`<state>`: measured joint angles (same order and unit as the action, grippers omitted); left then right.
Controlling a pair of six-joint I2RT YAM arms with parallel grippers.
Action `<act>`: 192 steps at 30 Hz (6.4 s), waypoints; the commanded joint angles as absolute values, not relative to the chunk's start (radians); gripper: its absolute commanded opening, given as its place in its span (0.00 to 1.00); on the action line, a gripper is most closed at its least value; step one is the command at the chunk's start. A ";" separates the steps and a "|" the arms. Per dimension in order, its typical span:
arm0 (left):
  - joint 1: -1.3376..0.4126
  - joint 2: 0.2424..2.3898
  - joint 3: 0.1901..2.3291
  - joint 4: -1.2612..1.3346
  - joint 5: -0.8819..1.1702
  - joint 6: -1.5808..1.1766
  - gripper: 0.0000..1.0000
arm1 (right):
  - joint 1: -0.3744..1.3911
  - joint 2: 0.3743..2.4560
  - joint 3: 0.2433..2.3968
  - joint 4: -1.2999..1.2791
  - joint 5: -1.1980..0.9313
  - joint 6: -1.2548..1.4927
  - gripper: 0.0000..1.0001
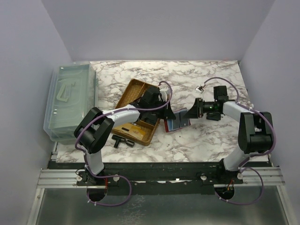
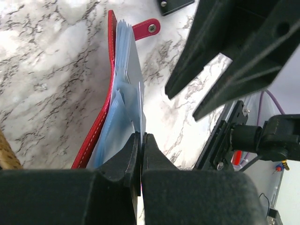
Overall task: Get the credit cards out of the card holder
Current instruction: Remove the credit card from the card holder, then place the credit card in the storage box.
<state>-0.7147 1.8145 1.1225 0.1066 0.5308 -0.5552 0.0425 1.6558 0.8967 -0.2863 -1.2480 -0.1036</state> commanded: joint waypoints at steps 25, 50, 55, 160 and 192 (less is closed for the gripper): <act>-0.714 1.778 1.042 0.564 0.790 -0.761 0.00 | 0.014 1.694 0.925 -0.345 -1.592 -0.196 0.33; -0.601 1.670 0.945 0.661 0.964 -0.831 0.00 | -0.021 1.668 0.910 -0.353 -1.756 -0.231 0.00; -0.581 1.663 0.933 0.681 0.984 -0.850 0.00 | -0.029 1.664 0.904 -0.346 -1.760 -0.230 0.00; -0.555 0.987 0.861 -0.333 -0.113 -0.637 0.99 | 0.450 1.856 1.331 -0.171 -0.445 0.688 0.00; -0.550 0.861 0.778 -0.279 -0.108 -0.712 0.99 | 0.543 1.896 1.375 -0.285 -0.352 0.636 0.46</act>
